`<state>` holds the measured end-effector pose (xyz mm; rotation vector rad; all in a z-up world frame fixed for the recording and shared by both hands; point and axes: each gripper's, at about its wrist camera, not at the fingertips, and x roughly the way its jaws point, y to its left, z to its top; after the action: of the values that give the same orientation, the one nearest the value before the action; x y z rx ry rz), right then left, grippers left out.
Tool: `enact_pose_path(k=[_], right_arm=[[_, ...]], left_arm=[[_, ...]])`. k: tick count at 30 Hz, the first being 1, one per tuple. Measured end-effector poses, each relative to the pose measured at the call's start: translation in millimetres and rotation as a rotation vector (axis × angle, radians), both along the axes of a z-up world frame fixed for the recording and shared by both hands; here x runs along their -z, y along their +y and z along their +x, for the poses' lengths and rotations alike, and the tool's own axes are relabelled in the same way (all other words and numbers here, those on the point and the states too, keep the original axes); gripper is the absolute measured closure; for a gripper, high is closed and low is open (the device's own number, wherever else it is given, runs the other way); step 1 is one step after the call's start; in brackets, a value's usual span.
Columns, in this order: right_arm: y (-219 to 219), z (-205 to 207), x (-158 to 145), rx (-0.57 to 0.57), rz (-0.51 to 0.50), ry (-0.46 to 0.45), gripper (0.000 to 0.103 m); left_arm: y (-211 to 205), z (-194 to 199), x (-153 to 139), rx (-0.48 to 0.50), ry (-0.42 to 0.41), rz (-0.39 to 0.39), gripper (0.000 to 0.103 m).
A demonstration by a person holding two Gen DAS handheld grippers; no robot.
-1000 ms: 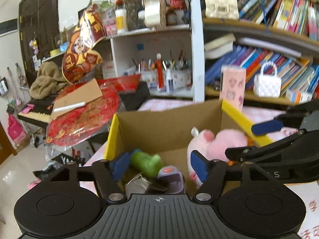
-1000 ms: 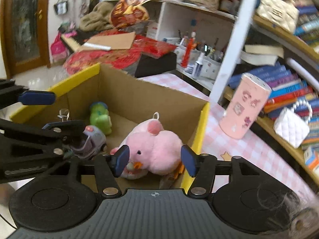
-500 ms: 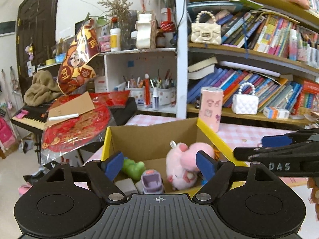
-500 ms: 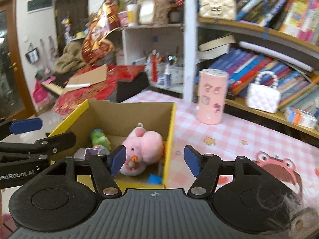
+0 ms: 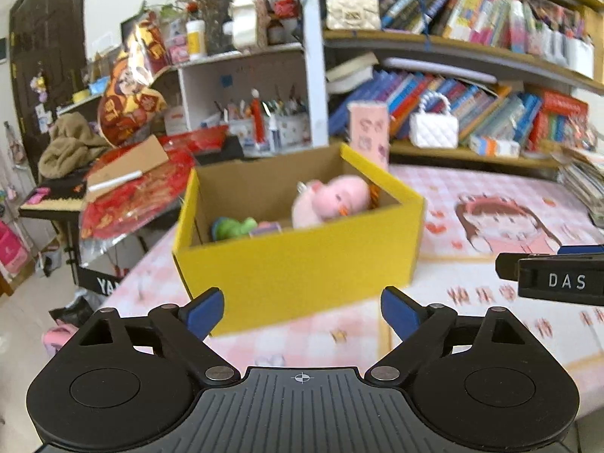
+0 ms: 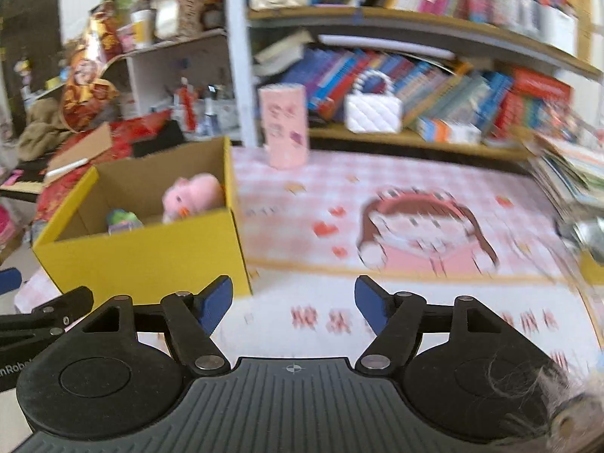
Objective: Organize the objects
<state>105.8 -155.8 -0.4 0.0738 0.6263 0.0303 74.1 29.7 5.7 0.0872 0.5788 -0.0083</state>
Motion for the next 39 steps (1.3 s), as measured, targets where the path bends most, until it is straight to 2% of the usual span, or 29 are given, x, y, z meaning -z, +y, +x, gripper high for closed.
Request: enact_pose_path(k=[8, 15, 22, 39], right_arm=[[-6.2, -48.3, 14.3, 0.107, -0.022, 0.021, 0.024], [-18.2, -71.9, 15.8, 0.238, -0.027, 0.016, 0.014], [-30.4, -85.6, 17.3, 0.267, -0.068, 0.010, 0.013], [-42.0, -96.8, 13.3, 0.282, -0.084, -0.005, 0.003]], left_arm=[[-17.9, -26.4, 8.8, 0.047, 0.005, 0.027, 0.008], [-32.4, -36.4, 8.2, 0.080, -0.014, 0.031, 0.006], [-45.8, -41.4, 7.2, 0.093, -0.029, 0.007, 0.005], [-65.3, -48.2, 4.3, 0.089, -0.039, 0.025, 0.003]])
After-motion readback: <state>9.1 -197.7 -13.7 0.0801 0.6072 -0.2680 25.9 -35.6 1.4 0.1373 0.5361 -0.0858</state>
